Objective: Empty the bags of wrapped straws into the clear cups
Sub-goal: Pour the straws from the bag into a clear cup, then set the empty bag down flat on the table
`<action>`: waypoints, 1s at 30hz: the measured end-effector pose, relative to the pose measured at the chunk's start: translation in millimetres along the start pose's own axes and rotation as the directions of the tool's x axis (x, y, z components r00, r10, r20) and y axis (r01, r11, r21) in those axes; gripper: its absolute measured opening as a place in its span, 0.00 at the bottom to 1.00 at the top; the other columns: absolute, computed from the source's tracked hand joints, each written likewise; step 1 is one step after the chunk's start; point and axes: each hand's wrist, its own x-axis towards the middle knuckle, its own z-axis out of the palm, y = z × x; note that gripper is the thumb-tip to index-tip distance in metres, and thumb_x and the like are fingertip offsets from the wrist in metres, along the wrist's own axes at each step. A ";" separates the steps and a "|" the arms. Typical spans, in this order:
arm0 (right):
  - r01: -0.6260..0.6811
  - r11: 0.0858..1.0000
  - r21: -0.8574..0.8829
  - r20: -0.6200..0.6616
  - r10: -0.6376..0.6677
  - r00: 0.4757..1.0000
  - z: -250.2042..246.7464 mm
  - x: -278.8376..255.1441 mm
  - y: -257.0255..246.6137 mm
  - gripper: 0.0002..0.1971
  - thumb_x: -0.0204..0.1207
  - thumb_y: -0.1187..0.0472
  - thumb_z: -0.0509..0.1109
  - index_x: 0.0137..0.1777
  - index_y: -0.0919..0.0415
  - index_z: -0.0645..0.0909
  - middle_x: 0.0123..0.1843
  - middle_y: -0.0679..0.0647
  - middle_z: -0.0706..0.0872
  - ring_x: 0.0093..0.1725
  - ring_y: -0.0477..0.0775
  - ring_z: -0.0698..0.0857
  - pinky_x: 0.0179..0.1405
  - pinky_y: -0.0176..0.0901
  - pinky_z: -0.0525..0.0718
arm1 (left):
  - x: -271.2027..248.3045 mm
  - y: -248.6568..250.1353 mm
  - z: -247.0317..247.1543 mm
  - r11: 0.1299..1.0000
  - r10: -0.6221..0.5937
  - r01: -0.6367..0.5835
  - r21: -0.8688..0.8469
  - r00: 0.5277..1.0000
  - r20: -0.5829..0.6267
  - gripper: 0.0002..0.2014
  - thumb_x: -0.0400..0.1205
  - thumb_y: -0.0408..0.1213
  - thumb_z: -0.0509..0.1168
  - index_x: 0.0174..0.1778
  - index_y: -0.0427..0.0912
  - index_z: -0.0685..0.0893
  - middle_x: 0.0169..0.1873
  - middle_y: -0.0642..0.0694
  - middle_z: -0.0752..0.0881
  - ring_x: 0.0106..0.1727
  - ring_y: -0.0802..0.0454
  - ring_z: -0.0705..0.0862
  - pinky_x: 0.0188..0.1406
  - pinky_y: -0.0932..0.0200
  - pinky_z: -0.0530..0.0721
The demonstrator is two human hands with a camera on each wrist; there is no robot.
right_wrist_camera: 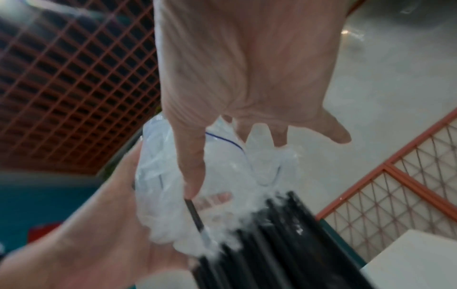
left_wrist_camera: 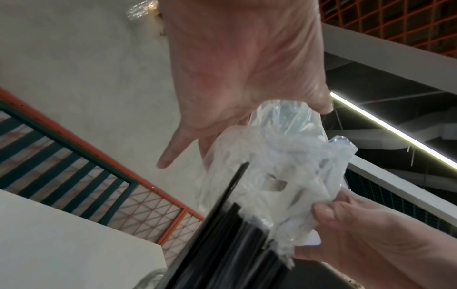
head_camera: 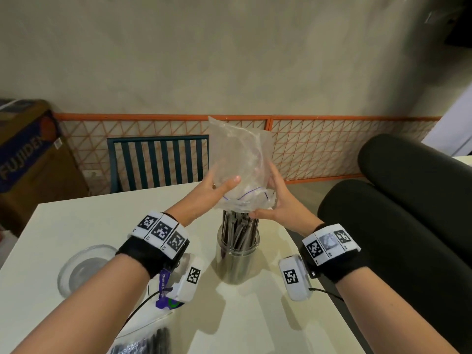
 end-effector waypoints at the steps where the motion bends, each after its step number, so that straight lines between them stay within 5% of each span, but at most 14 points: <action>1: 0.016 1.000 -0.009 0.007 -0.016 1.000 0.3 0.8 -1.2 0.60 0.66 0.71 0.79 0.81 0.42 0.36 0.73 0.28 0.60 0.75 0.28 0.64 0.70 0.25 0.71 | -0.8 2.6 1.7 1.000 0.005 -0.005 0.008 1.000 0.018 0.29 0.84 0.48 0.57 0.81 0.54 0.55 0.64 0.70 0.69 0.69 0.64 0.67 0.64 0.75 0.65; 4: 0.010 0.996 -0.085 0.064 -0.004 0.998 7.2 0.8 -3.7 0.60 0.66 0.69 0.79 0.80 0.42 0.34 0.79 0.34 0.54 0.82 0.44 0.58 0.80 0.50 0.66 | -5.0 7.6 11.3 0.998 -0.016 0.010 0.060 0.996 0.090 0.21 0.86 0.39 0.56 0.73 0.55 0.60 0.49 0.73 0.70 0.53 0.72 0.75 0.39 0.91 0.72; 7: 0.072 0.992 -0.101 0.018 -0.071 0.997 7.9 5.0 -10.1 0.62 0.65 0.65 0.80 0.79 0.33 0.34 0.86 0.48 0.50 0.84 0.50 0.57 0.80 0.60 0.65 | -3.3 13.9 7.1 0.997 -0.005 0.002 0.074 0.999 0.041 0.22 0.84 0.44 0.58 0.74 0.55 0.61 0.49 0.74 0.71 0.59 0.68 0.72 0.43 0.88 0.74; 10: 0.152 0.984 -0.093 0.004 -0.152 0.988 1.5 8.1 -30.8 0.62 0.66 0.68 0.79 0.78 0.32 0.32 0.86 0.53 0.52 0.79 0.48 0.68 0.77 0.53 0.72 | 1.5 26.1 -1.8 0.989 0.088 -0.085 0.122 0.996 -0.025 0.30 0.81 0.51 0.61 0.79 0.53 0.61 0.63 0.66 0.73 0.66 0.66 0.71 0.67 0.68 0.72; 13: 0.221 0.964 -0.145 -0.047 -0.230 0.972 -3.4 4.8 -49.2 0.57 0.69 0.71 0.76 0.82 0.45 0.35 0.84 0.48 0.55 0.67 0.24 0.73 0.70 0.29 0.73 | 1.6 40.9 -5.5 0.971 0.152 -0.142 0.195 0.988 -0.039 0.29 0.81 0.53 0.59 0.78 0.52 0.63 0.65 0.60 0.75 0.65 0.62 0.74 0.62 0.68 0.72; 14: 0.246 0.952 -0.182 -0.096 -0.266 0.959 -5.4 2.1 -54.6 0.54 0.70 0.70 0.75 0.82 0.44 0.39 0.83 0.46 0.58 0.68 0.24 0.72 0.69 0.27 0.71 | 0.2 46.0 -6.2 0.961 0.167 -0.146 0.235 0.983 -0.072 0.26 0.83 0.51 0.57 0.78 0.51 0.66 0.64 0.59 0.76 0.63 0.62 0.74 0.57 0.71 0.72; 17: 0.299 0.917 -0.264 -0.298 -0.373 0.879 -15.0 -14.4 -71.4 0.35 0.72 0.67 0.73 0.72 0.40 0.63 0.70 0.41 0.76 0.66 0.46 0.80 0.62 0.37 0.79 | -6.5 60.1 -9.1 0.979 0.184 -0.159 0.130 0.961 -0.207 0.19 0.87 0.46 0.52 0.71 0.49 0.76 0.61 0.53 0.80 0.62 0.58 0.77 0.52 0.72 0.75; 20: 0.370 0.716 -0.592 -0.271 -0.609 0.745 -23.4 -45.0 -79.8 0.12 0.71 0.65 0.69 0.54 0.55 0.77 0.56 0.46 0.79 0.52 0.47 0.79 0.52 0.28 0.76 | -17.4 71.5 -11.4 0.972 0.039 -0.110 -0.209 0.947 -0.318 0.14 0.87 0.46 0.53 0.62 0.56 0.82 0.66 0.49 0.79 0.67 0.45 0.80 0.65 0.49 0.79; 21: 0.375 0.601 -0.706 -0.161 -0.651 0.742 -24.9 -55.9 -76.8 0.08 0.70 0.63 0.67 0.50 0.58 0.78 0.56 0.52 0.80 0.52 0.49 0.79 0.53 0.31 0.77 | -23.4 74.7 -11.7 0.943 0.000 -0.105 -0.314 0.948 -0.317 0.14 0.87 0.45 0.53 0.62 0.56 0.82 0.67 0.46 0.79 0.65 0.43 0.81 0.60 0.45 0.84; 23: 0.414 0.466 -0.782 0.096 -0.566 0.819 -25.1 -78.5 -63.1 0.07 0.70 0.57 0.66 0.47 0.52 0.75 0.57 0.57 0.80 0.55 0.52 0.79 0.53 0.40 0.82 | -36.4 74.2 -8.3 0.904 0.000 -0.100 -0.416 0.972 -0.234 0.17 0.88 0.43 0.52 0.68 0.48 0.80 0.62 0.46 0.82 0.52 0.48 0.87 0.37 0.53 0.90; 24: 0.433 0.499 -0.751 0.183 -0.473 0.862 -27.0 -89.5 -57.8 0.08 0.69 0.53 0.68 0.47 0.47 0.75 0.59 0.53 0.79 0.57 0.50 0.78 0.55 0.42 0.83 | -42.8 71.0 -5.4 0.913 0.010 -0.088 -0.399 0.981 -0.192 0.18 0.88 0.43 0.51 0.67 0.46 0.80 0.57 0.46 0.84 0.44 0.53 0.88 0.29 0.57 0.88; 26: 0.379 0.724 -0.576 0.200 -0.325 0.924 -37.3 -110.7 -57.7 0.14 0.65 0.42 0.73 0.50 0.40 0.78 0.61 0.43 0.77 0.61 0.43 0.77 0.61 0.37 0.79 | -57.2 61.7 4.3 0.941 0.030 -0.072 -0.331 0.991 -0.130 0.18 0.88 0.44 0.49 0.63 0.46 0.83 0.50 0.42 0.86 0.36 0.54 0.88 0.26 0.60 0.87; 28: 0.240 0.937 -0.254 -0.008 -0.250 0.968 -49.8 -126.3 -62.9 0.25 0.59 0.33 0.74 0.55 0.41 0.80 0.62 0.41 0.79 0.63 0.42 0.79 0.61 0.34 0.79 | -68.8 50.4 14.0 0.950 0.045 -0.050 -0.307 0.999 -0.024 0.17 0.88 0.43 0.49 0.60 0.48 0.84 0.47 0.36 0.84 0.37 0.47 0.86 0.31 0.58 0.86; 30: 0.077 0.992 0.095 -0.179 -0.059 0.982 -56.7 -133.7 -61.2 0.38 0.52 0.33 0.78 0.63 0.44 0.74 0.66 0.46 0.80 0.63 0.43 0.82 0.60 0.42 0.84 | -79.5 38.7 23.1 0.931 0.040 -0.010 -0.365 0.996 0.074 0.16 0.88 0.40 0.48 0.61 0.45 0.81 0.41 0.41 0.86 0.37 0.51 0.85 0.34 0.62 0.84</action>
